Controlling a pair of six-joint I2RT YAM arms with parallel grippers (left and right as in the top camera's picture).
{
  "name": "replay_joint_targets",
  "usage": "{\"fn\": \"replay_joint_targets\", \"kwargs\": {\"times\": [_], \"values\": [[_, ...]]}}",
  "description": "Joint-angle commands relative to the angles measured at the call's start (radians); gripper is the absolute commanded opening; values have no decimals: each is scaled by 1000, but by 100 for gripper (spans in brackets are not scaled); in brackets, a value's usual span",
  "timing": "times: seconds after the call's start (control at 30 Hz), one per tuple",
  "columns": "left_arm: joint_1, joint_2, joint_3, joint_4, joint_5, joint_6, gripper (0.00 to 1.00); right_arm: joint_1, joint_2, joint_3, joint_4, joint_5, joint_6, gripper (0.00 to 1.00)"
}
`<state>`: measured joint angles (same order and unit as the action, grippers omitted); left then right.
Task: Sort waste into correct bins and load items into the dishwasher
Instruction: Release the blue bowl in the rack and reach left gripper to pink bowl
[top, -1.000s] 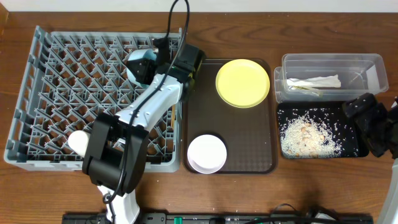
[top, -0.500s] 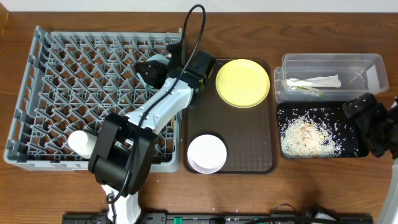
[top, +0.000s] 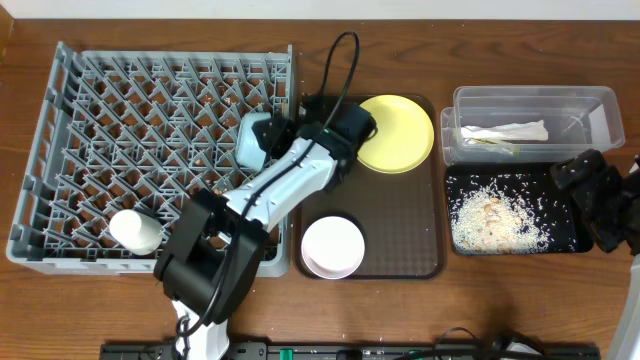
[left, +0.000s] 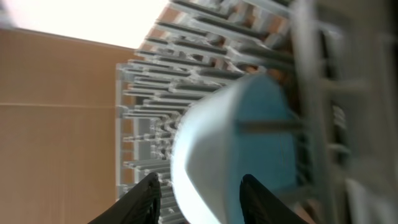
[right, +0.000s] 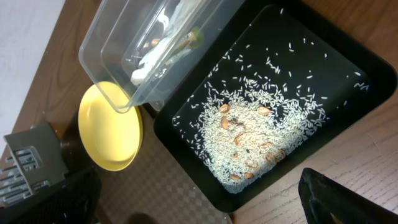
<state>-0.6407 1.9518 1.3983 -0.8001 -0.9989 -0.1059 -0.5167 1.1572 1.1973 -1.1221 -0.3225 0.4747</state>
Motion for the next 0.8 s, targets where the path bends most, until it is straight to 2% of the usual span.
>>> {"fn": "replay_joint_targets", "kwargs": {"times": [0.0,0.1,0.2,0.23,0.33,0.4,0.6,0.77], "values": [[-35,-74,1,-35,145,-77,45,-3,-7,-1,0,-7,7,99],[-67,-147,1,-59,311,-128,44,-3,-7,-1,0,-7,7,99],[-86,-237,0,-76,553,-171,43,-3,-7,-1,0,-7,7,99],[-88,-261,0,-81,632,-183,37,-3,-7,-1,0,-7,7,99],[-89,-299,0,-95,845,-207,8,-3,-7,-1,0,-7,7,99],[-92,-297,-2,-121,963,-206,8,-3,-7,-1,0,-7,7,99],[-143,-285,-76,-196,1101,-207,8,-3,-7,-1,0,-7,7,99],[-184,-285,-206,-144,1073,-256,8,-3,-7,-1,0,-7,7,99]]}}
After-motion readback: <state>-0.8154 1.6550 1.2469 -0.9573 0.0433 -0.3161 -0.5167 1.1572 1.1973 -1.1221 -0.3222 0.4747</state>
